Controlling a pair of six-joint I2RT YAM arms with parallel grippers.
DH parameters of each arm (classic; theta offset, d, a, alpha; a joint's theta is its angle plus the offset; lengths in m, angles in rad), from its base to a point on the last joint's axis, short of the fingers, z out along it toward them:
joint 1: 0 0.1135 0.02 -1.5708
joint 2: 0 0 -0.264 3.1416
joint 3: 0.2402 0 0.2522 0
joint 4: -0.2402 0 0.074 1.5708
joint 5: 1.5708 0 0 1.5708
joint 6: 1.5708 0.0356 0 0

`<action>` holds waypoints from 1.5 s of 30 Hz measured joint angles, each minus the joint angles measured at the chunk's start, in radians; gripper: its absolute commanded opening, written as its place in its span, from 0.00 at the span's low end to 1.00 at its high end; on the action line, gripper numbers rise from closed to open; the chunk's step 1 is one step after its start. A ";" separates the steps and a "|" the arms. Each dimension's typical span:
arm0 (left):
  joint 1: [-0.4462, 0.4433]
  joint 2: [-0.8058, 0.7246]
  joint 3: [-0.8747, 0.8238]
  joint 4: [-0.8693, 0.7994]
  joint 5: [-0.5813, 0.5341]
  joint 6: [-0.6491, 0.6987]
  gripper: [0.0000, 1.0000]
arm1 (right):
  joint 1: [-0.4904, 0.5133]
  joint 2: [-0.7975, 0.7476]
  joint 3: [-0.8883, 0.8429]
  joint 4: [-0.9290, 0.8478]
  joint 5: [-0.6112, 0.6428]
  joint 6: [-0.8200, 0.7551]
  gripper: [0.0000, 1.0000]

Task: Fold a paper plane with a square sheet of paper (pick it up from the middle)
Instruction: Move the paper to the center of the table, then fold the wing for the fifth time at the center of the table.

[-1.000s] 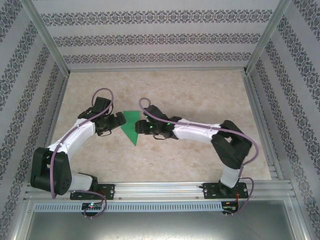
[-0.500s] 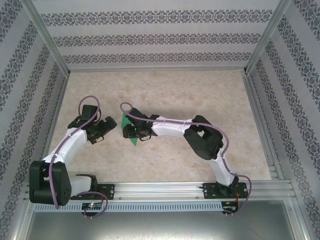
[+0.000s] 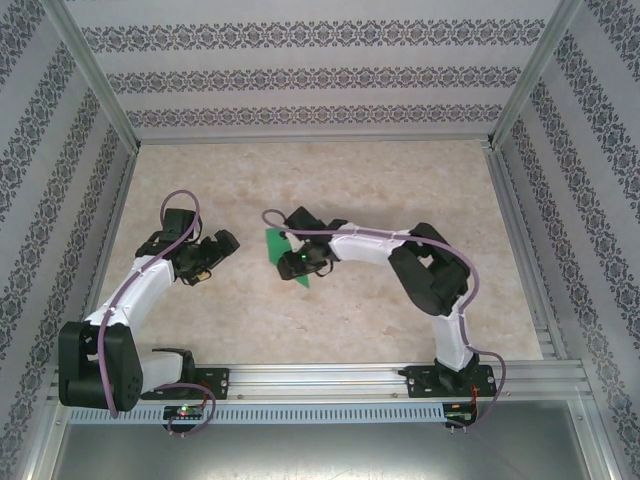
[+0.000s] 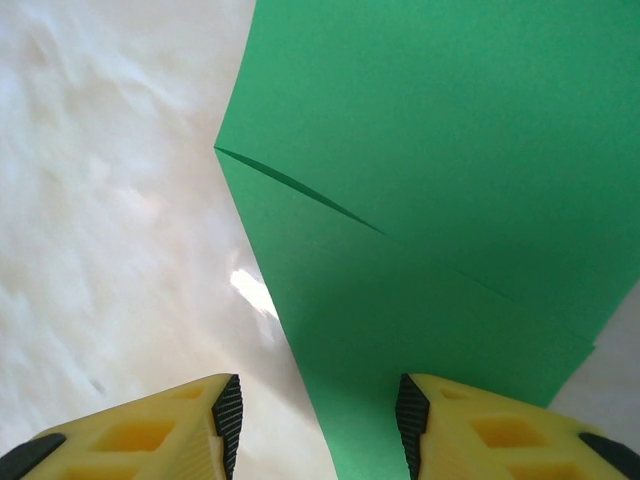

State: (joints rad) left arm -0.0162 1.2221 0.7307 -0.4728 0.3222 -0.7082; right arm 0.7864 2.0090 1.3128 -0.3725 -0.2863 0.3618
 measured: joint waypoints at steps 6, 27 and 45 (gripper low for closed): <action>-0.002 0.000 -0.024 0.065 0.100 0.000 1.00 | -0.050 -0.114 -0.113 -0.028 -0.018 -0.054 0.49; -0.123 0.070 -0.069 0.275 0.240 -0.109 0.99 | 0.014 -0.177 -0.186 0.164 0.193 0.451 0.47; -0.252 0.277 -0.038 0.406 0.314 -0.207 0.79 | -0.073 -0.140 -0.305 0.392 0.088 0.541 0.46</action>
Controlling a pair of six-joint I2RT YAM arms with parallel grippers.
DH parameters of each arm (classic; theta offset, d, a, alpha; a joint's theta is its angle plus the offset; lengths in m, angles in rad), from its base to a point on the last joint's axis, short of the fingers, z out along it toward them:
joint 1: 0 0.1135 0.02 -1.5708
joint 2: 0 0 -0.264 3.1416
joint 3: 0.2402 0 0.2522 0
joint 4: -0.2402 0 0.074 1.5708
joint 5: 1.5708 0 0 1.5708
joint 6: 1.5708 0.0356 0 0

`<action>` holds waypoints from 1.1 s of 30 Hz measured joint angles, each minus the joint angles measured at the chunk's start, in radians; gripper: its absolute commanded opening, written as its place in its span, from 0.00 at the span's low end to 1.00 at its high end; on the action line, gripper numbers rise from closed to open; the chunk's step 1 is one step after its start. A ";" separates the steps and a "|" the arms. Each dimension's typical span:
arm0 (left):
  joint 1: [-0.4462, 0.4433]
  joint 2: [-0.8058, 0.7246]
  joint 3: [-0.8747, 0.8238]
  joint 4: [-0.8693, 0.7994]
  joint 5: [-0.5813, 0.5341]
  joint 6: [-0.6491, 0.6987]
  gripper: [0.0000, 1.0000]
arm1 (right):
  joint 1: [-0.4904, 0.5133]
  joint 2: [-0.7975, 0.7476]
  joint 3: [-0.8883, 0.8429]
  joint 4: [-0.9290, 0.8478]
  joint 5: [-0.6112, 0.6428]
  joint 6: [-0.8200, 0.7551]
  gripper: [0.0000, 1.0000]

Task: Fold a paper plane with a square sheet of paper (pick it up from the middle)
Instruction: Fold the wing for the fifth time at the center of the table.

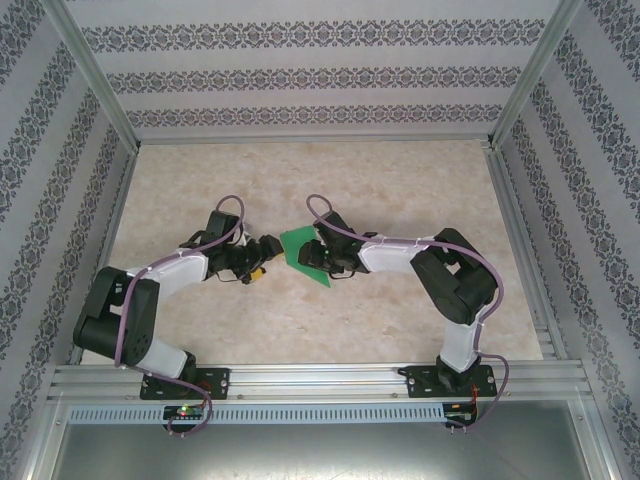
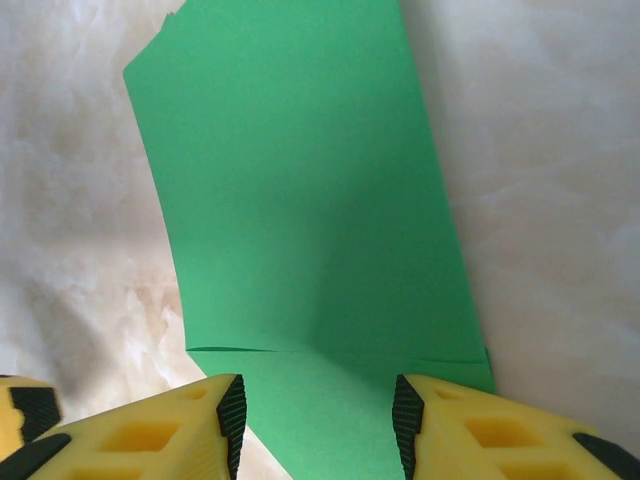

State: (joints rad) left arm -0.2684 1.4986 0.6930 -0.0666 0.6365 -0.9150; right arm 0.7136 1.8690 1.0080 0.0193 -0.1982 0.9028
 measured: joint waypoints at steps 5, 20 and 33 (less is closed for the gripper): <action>-0.032 0.049 0.023 0.014 0.007 -0.023 0.72 | -0.044 -0.004 -0.069 0.140 -0.103 0.046 0.46; -0.060 0.180 0.111 0.037 0.006 -0.059 0.49 | -0.097 -0.004 -0.145 0.301 -0.238 0.117 0.46; -0.060 0.233 0.171 0.029 0.006 -0.045 0.50 | -0.109 -0.004 -0.149 0.308 -0.257 0.117 0.46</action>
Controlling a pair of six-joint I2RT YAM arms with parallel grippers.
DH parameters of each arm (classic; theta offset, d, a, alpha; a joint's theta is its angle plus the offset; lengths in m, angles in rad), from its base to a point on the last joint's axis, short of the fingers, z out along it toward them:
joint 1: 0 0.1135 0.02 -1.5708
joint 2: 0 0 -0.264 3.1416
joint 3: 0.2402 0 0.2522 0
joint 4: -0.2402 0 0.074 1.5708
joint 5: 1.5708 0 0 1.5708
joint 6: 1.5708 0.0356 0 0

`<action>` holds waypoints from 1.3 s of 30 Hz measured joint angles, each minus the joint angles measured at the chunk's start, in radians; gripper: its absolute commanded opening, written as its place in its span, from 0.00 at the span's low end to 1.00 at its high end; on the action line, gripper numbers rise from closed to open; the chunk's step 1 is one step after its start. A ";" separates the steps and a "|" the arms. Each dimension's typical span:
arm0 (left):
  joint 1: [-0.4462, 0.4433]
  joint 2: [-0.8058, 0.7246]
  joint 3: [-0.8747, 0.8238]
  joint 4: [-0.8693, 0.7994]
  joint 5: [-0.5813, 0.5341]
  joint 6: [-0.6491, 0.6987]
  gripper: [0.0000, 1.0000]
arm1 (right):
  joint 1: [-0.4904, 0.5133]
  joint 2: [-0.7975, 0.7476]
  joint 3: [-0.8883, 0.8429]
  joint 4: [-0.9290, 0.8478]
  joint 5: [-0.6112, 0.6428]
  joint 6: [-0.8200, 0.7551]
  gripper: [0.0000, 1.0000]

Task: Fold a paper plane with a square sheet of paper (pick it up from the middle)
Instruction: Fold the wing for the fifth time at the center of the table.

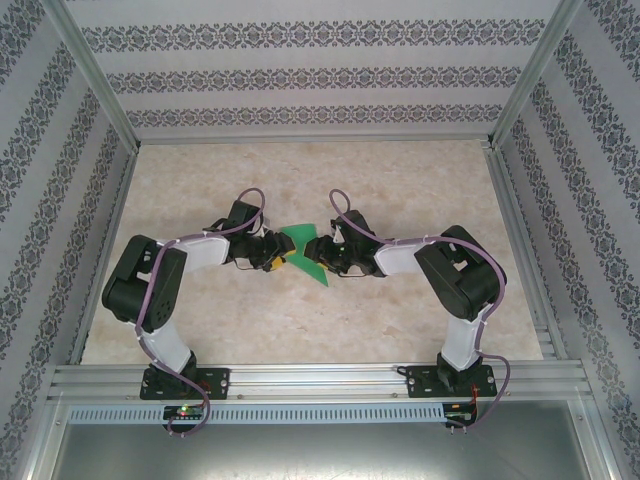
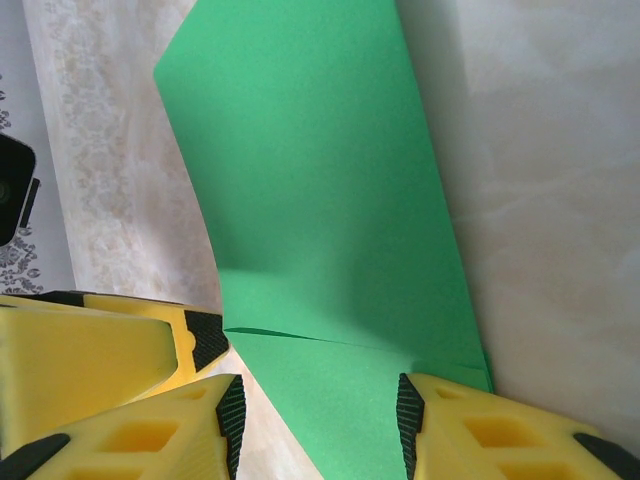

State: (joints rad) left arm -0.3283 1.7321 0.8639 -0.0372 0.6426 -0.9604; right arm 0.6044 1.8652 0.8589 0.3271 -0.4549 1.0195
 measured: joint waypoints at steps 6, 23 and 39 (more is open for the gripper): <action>0.000 0.043 0.020 0.001 0.003 0.014 0.35 | 0.000 0.000 0.000 0.000 -0.001 0.000 0.46; 0.000 0.060 0.021 0.114 0.074 0.003 0.19 | -0.011 0.000 -0.010 0.021 -0.045 -0.067 0.51; -0.013 0.051 0.018 0.101 0.087 -0.003 0.02 | 0.111 -0.244 -0.047 -0.152 0.279 -0.568 0.68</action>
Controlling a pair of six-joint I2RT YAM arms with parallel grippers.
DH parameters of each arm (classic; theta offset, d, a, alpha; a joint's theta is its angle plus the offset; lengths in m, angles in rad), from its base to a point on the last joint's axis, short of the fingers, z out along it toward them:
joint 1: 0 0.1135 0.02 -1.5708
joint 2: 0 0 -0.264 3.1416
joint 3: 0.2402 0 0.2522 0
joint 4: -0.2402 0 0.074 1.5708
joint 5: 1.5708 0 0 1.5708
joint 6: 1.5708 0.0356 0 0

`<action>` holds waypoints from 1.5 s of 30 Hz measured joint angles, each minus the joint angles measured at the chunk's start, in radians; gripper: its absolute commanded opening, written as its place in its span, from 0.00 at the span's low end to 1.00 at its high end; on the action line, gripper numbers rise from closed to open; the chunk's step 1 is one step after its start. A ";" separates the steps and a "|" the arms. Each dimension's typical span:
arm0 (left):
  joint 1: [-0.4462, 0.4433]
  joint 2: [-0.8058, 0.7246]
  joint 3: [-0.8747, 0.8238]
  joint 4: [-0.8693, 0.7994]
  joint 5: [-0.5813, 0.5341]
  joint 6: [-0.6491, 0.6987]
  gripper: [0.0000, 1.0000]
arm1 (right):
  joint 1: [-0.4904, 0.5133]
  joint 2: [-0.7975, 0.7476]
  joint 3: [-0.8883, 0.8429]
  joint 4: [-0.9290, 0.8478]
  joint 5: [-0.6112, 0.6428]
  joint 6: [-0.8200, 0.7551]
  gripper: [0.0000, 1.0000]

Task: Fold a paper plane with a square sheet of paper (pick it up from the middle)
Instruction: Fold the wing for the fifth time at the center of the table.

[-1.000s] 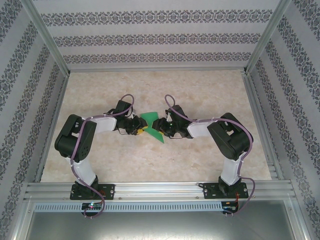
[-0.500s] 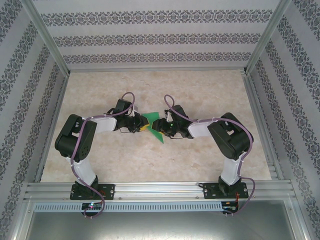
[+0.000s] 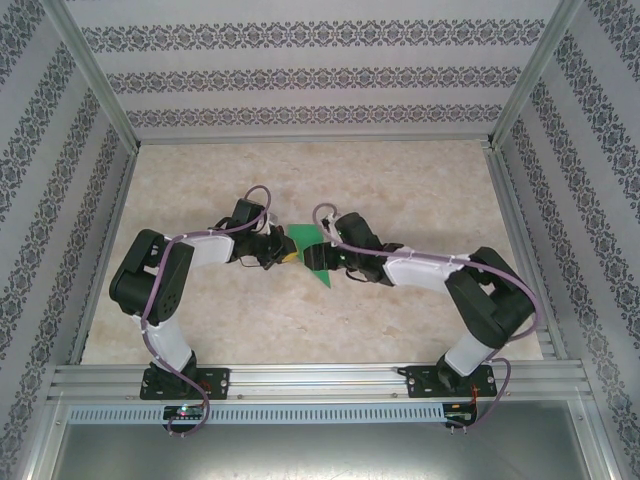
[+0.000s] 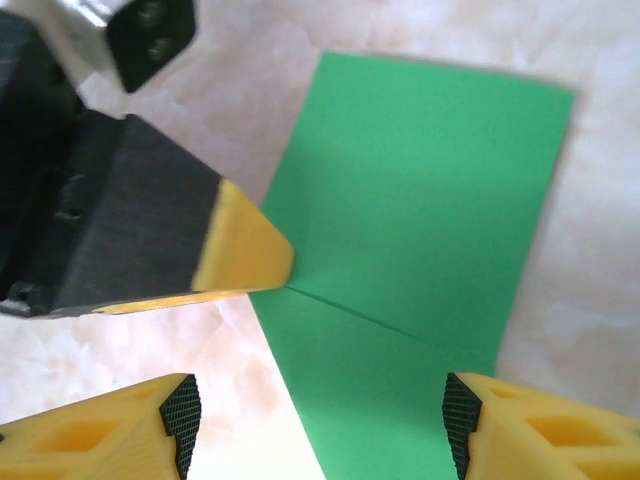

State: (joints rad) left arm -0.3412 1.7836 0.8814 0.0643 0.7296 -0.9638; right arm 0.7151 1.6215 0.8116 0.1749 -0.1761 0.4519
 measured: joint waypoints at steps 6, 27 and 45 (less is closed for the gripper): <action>-0.011 -0.012 0.012 -0.019 -0.002 -0.012 0.01 | 0.117 -0.026 -0.011 -0.010 0.201 -0.226 0.65; -0.013 -0.024 0.031 -0.061 -0.008 -0.040 0.01 | 0.232 0.184 -0.020 0.139 0.524 -0.454 0.47; -0.011 -0.087 0.034 -0.122 -0.026 -0.040 0.25 | 0.229 0.211 -0.020 0.187 0.536 -0.481 0.10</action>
State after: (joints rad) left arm -0.3519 1.6970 0.9150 -0.0578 0.7036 -1.0035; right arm 0.9440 1.8320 0.7918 0.3622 0.3599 -0.0292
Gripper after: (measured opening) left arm 0.196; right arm 0.107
